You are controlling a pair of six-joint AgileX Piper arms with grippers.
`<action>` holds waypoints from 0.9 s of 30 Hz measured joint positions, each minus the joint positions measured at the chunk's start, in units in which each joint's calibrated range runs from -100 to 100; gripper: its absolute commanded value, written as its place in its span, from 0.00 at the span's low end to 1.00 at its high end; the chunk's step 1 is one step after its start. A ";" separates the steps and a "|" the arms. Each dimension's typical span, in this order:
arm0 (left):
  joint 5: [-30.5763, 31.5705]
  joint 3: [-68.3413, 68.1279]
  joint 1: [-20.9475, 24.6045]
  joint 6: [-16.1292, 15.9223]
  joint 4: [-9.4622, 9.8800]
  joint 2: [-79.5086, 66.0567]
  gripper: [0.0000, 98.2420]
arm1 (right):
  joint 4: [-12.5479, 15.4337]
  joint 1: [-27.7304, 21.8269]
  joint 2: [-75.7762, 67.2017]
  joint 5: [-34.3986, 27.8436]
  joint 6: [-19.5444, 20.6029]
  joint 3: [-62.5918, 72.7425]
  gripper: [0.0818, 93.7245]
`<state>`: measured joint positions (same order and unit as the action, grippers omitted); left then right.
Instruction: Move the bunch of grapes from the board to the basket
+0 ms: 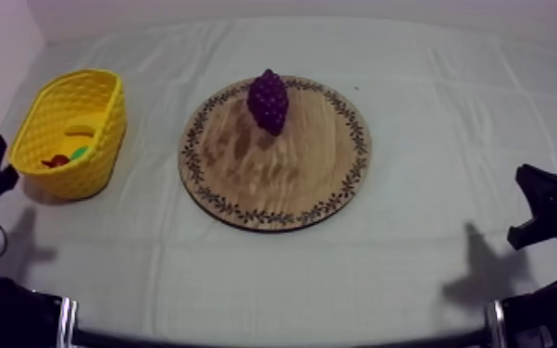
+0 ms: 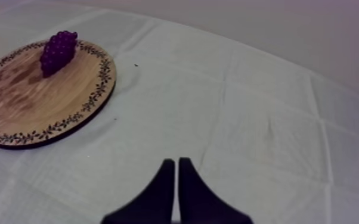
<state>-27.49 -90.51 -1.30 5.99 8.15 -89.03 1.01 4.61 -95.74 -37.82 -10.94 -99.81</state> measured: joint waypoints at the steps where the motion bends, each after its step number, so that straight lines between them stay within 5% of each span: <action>1: -0.78 1.61 -0.28 0.39 0.14 1.41 0.00 | 0.00 0.00 0.00 0.00 0.00 0.00 0.00; 18: -20.27 41.21 -8.64 -1.40 2.61 34.10 0.00 | 0.00 0.00 0.00 0.00 0.03 0.00 0.00; 27: -26.81 56.65 -14.95 2.32 4.95 49.46 0.00 | 0.00 0.00 0.00 0.00 0.03 0.00 0.00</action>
<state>-54.30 -33.86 -16.26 8.32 13.10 -39.57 1.01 4.61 -95.74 -37.82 -10.91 -99.81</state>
